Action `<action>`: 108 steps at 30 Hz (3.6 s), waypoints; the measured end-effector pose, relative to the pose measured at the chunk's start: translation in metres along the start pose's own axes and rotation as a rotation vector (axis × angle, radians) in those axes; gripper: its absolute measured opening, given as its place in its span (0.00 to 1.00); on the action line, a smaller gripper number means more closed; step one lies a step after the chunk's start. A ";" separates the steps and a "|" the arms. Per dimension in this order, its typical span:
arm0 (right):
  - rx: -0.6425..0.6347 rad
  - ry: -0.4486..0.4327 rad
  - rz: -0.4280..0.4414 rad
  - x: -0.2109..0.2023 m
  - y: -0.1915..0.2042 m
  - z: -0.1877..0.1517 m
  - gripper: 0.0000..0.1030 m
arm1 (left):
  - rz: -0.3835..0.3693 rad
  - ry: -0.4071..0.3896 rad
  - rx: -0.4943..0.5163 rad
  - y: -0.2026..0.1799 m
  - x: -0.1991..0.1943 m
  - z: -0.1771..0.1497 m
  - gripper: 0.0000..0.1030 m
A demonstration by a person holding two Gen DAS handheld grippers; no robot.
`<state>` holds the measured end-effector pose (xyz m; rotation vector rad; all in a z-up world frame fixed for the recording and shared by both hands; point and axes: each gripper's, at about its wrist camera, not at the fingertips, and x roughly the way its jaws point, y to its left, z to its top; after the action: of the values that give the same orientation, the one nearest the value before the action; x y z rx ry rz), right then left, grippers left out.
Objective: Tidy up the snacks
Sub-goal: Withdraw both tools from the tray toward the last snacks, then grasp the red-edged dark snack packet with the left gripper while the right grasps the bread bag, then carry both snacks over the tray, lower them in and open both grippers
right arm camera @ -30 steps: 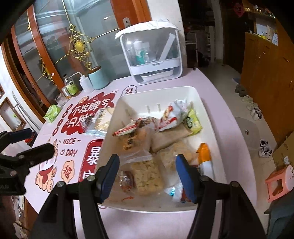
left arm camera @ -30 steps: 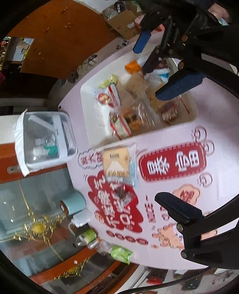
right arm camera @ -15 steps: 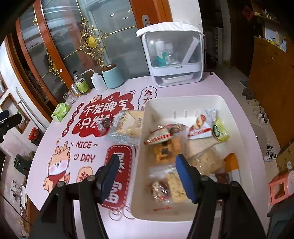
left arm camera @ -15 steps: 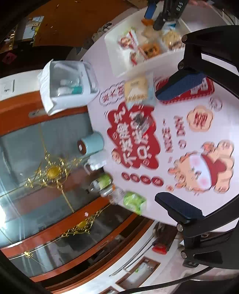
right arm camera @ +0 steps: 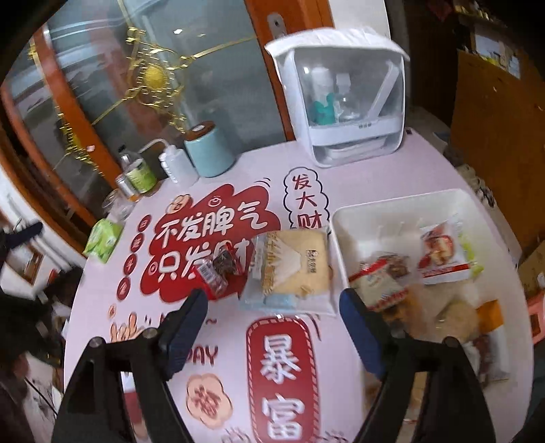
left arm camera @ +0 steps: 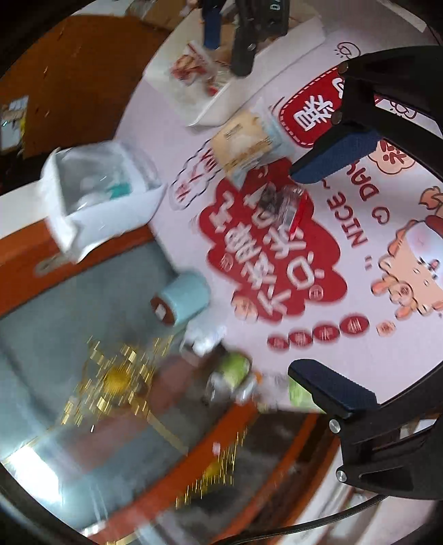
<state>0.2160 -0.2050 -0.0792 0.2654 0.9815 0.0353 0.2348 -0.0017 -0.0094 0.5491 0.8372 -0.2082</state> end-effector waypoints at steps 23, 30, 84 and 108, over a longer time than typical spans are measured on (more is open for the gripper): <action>0.069 0.188 -0.317 0.181 0.013 0.022 0.81 | -0.360 0.257 0.120 -0.069 0.248 -0.002 1.00; 0.111 0.194 -0.358 0.195 0.013 0.020 0.92 | -0.418 0.288 0.077 -0.069 0.274 -0.005 0.99; 0.063 -0.085 0.204 -0.091 -0.015 -0.038 0.02 | -0.482 0.004 -0.157 -0.066 -0.002 -0.027 0.37; 0.087 -0.100 0.092 -0.128 -0.231 -0.020 0.02 | -0.430 -0.016 -0.208 -0.265 -0.015 0.132 0.37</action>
<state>0.1073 -0.4430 -0.0396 0.3887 0.8724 0.0629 0.2080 -0.2959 -0.0267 0.1667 0.9422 -0.5115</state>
